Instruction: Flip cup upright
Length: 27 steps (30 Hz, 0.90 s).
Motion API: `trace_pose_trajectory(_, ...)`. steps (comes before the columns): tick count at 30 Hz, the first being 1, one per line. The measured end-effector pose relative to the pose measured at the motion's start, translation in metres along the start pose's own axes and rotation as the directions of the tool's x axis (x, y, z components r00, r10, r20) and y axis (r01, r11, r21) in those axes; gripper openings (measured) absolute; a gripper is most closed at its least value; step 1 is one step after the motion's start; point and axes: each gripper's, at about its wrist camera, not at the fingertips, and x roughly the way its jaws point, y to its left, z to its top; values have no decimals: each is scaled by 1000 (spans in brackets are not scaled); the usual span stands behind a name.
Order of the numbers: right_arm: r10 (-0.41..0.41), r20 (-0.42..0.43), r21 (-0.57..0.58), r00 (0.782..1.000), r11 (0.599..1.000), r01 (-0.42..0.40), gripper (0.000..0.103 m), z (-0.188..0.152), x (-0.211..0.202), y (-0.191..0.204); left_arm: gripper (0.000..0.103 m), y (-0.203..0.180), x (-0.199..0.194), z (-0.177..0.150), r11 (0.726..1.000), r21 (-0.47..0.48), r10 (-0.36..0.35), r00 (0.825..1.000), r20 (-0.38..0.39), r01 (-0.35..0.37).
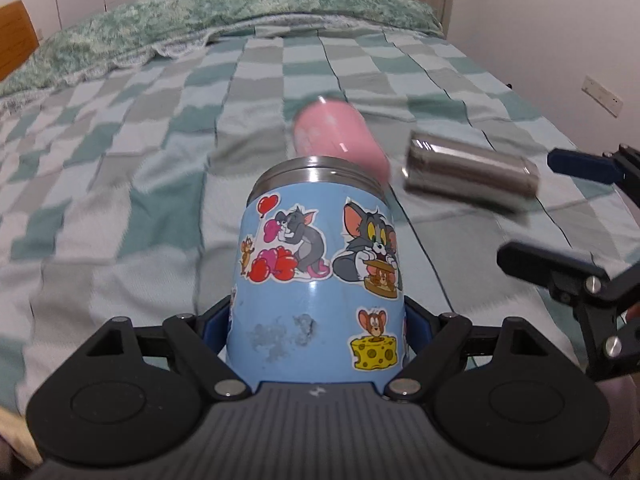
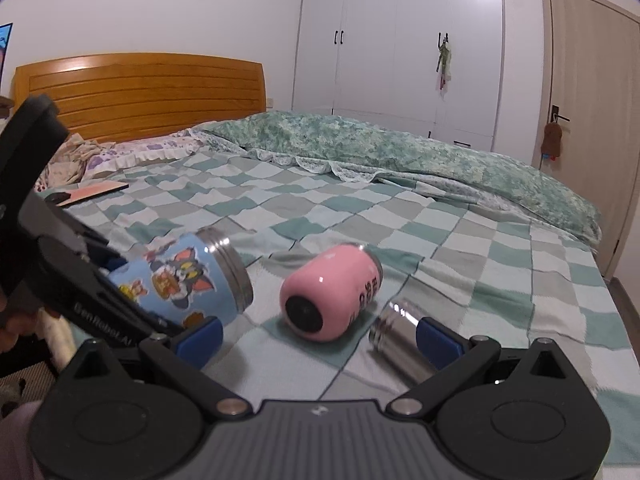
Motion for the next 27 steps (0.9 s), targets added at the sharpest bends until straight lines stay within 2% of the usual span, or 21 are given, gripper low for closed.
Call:
trace_pose_trajectory(8, -13, -35, 13, 999, 1000, 14, 103, -24, -25, 11, 84, -13, 6, -33, 1000, -26, 14, 999, -30, -15)
trace_pose_trajectory(18, -19, -62, 18, 998, 1000, 20, 103, -33, -28, 16, 86, -16, 6, -38, 999, -35, 23, 1000, -17, -23)
trace_pose_trajectory(19, -20, -61, 17, 998, 1000, 21, 103, -33, -28, 16, 87, -15, 4, -39, 999, -32, 24, 1000, -9, -25)
trace_pose_trajectory(21, -24, -56, 16, 998, 1000, 25, 103, -31, -29, 18, 103, -13, -8, -40, 1000, -30, 6, 999, 44, -4)
trace_pose_trajectory(24, -35, -33, 17, 999, 999, 36, 103, -25, -36, 24, 103, -5, -30, -41, 997, -32, -69, 991, 117, 73)
trace_pose_trajectory(27, -37, -11, 34, 999, 999, 37, 103, -15, -43, 30, 103, 4, -49, -44, 999, -20, -42, 985, 170, 46)
